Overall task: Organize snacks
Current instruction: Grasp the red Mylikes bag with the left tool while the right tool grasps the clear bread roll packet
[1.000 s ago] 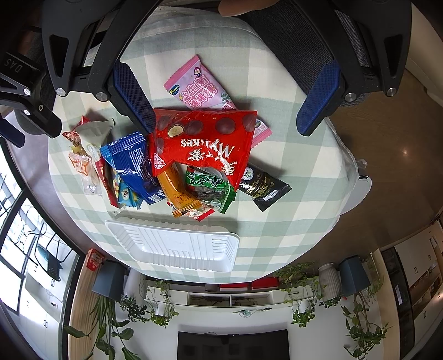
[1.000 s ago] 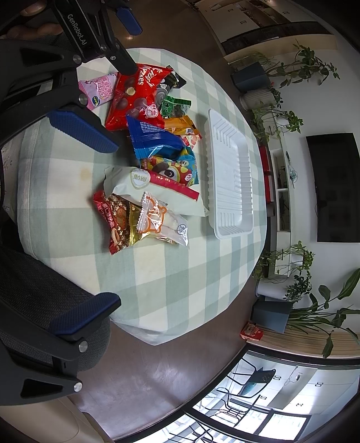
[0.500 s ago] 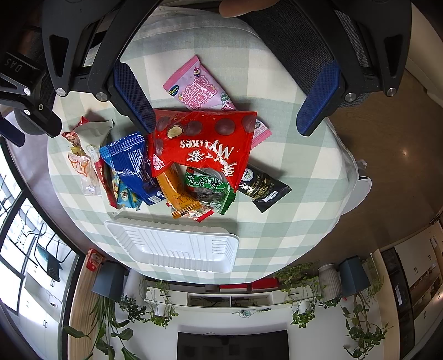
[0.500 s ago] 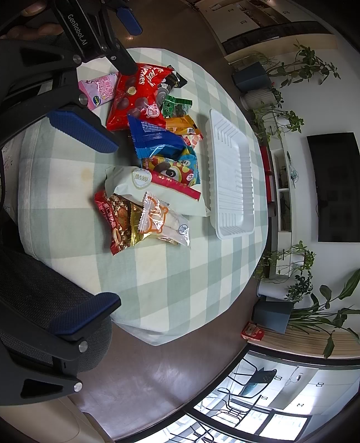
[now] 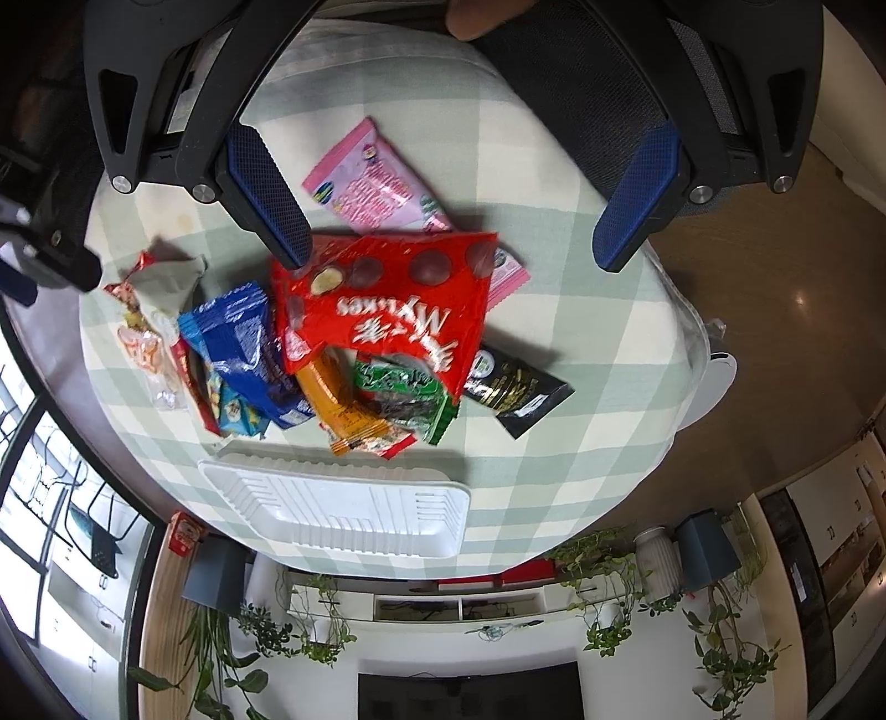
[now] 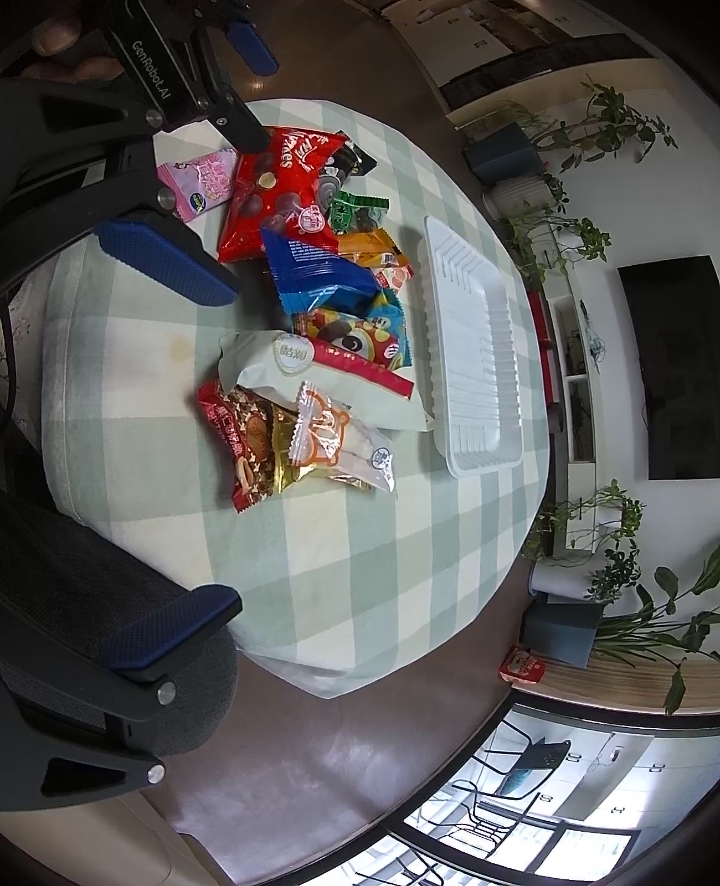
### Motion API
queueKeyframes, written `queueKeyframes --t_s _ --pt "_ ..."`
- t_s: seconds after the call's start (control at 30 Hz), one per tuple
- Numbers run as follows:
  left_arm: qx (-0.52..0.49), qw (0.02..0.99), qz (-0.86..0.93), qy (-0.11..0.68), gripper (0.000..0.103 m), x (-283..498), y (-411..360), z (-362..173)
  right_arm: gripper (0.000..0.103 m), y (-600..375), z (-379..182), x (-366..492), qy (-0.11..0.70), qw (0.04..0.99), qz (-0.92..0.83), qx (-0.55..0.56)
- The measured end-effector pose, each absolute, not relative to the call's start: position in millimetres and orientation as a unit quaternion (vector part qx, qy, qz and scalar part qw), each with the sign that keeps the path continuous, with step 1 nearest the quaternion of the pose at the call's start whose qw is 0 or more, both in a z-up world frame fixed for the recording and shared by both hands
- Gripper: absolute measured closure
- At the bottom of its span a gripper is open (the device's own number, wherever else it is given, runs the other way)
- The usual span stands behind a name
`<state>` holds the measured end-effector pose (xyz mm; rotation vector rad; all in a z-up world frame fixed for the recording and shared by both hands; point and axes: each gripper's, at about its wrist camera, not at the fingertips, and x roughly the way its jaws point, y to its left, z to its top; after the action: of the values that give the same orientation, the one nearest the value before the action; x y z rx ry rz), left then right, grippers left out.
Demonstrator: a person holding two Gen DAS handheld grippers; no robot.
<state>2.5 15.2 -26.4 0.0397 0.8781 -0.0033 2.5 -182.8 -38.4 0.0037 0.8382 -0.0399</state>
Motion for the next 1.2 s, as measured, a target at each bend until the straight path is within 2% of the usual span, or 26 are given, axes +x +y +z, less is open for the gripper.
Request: queueKeyframes --t_s 0.17,0.3,0.4,0.47,0.63,0.7,0.8,0.9,1.2 --pt "-0.068 0.889 -0.084 0.445 0.000 -12.1 47.4 -43.0 0.000 -193.9 -27.8 -0.3 0.388 0.922 -0.008 0.005" --pt "-0.039 0.869 -0.082 0.486 0.000 -16.0 51.6 -56.2 0.000 -206.8 -28.7 4.4 0.390 0.920 0.007 0.042" --pt "-0.042 0.886 -0.094 0.453 0.000 -15.9 53.9 -44.2 0.000 -215.0 -31.1 8.0 0.393 0.917 0.019 0.063" --pt "0.013 0.897 -0.121 0.426 0.000 -9.5 42.1 -30.1 0.000 -219.1 -33.3 12.6 0.397 0.914 0.031 0.073" --pt "0.239 0.877 -0.202 0.365 0.000 9.3 1.7 -17.8 0.007 -225.5 -39.3 16.5 0.413 0.903 0.066 0.103" --pt "0.297 0.861 -0.226 0.346 0.001 17.4 -7.4 -18.6 0.012 -224.8 -40.1 17.0 0.415 0.901 0.071 0.101" --pt "0.380 0.822 -0.265 0.331 0.010 27.5 -19.8 -26.5 0.014 -222.7 -41.8 14.6 0.420 0.898 0.082 0.107" --pt "0.424 0.790 -0.296 0.328 0.022 34.1 -24.8 -35.3 0.014 -222.2 -45.3 15.5 0.427 0.894 0.087 0.108" --pt "0.476 0.723 -0.368 0.340 0.024 42.4 -30.6 -50.6 0.014 -223.5 -49.4 19.6 0.434 0.889 0.089 0.115"
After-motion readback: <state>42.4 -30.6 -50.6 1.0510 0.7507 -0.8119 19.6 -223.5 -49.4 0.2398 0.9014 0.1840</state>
